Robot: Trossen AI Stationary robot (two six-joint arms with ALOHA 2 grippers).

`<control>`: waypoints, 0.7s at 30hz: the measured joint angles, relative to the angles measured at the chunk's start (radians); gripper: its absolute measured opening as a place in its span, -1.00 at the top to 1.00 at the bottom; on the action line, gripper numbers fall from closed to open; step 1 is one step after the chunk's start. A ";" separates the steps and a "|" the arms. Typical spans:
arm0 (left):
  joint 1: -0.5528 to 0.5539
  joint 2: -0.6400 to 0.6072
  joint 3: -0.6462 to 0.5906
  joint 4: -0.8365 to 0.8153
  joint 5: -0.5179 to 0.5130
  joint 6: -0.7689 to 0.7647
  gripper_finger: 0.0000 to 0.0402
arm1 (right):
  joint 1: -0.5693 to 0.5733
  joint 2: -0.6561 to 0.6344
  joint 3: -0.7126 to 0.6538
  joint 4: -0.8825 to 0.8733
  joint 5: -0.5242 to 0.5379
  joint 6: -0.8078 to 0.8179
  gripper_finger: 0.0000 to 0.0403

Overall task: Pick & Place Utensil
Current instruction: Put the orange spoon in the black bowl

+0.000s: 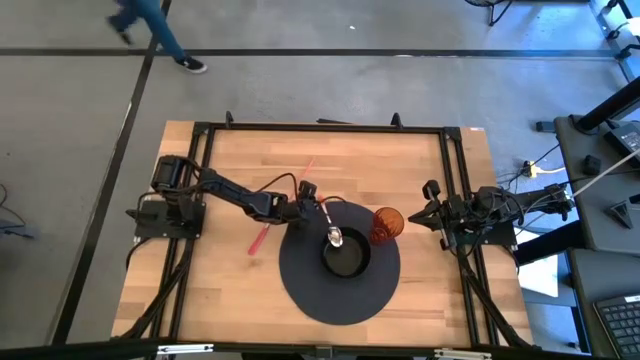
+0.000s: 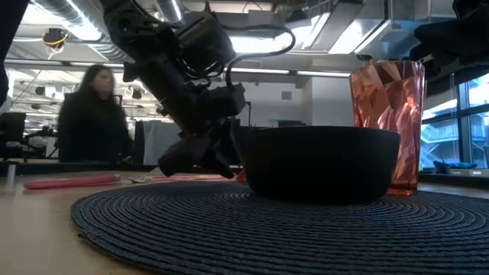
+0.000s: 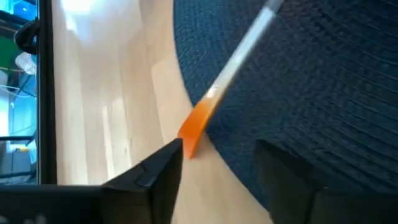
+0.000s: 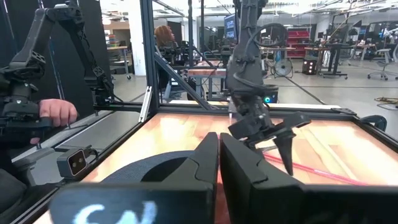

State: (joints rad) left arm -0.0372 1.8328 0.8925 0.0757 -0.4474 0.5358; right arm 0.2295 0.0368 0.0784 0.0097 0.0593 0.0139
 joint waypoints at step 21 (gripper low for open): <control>0.086 0.071 0.002 0.225 0.241 0.136 -0.10 | 0.000 0.000 0.000 0.000 0.000 -0.012 0.91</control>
State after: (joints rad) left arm 0.0489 1.9043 0.8948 0.3010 -0.2065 0.6720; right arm 0.2295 0.0372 0.0784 0.0101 0.0597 0.0021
